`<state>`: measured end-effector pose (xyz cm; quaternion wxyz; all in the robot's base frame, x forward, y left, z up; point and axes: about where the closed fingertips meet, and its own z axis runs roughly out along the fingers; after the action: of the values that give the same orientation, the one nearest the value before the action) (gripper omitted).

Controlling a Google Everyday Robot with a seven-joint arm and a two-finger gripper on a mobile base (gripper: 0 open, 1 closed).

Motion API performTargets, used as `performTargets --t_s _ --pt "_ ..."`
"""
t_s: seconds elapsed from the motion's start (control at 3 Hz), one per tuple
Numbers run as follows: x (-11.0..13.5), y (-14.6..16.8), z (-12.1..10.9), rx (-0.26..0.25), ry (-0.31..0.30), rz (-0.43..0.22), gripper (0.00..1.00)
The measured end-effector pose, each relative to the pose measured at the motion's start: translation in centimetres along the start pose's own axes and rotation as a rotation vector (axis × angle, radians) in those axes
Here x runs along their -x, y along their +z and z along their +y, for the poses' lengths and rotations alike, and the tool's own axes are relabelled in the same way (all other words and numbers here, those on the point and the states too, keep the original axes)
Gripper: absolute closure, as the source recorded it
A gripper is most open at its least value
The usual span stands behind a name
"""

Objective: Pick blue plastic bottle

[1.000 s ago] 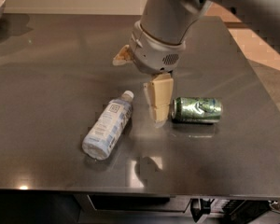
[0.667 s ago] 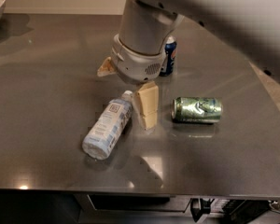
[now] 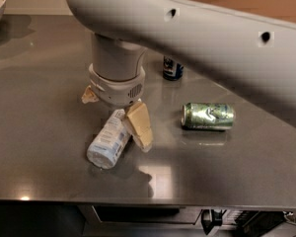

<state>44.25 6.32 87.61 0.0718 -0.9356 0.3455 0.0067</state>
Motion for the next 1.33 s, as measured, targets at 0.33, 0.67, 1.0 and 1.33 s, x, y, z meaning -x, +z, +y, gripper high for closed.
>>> performTargets --t_s 0.33,0.67,1.0,1.33 --pt "0.6 1.4 -0.3 0.039 -0.074 0.034 0.00" --pt "0.7 2.4 -0.5 0.071 -0.128 0.064 0.00" --pt "0.4 3.2 -0.7 0.094 -0.172 0.100 0.18" --pt "0.2 3.0 -1.0 0.100 -0.194 0.119 0.49"
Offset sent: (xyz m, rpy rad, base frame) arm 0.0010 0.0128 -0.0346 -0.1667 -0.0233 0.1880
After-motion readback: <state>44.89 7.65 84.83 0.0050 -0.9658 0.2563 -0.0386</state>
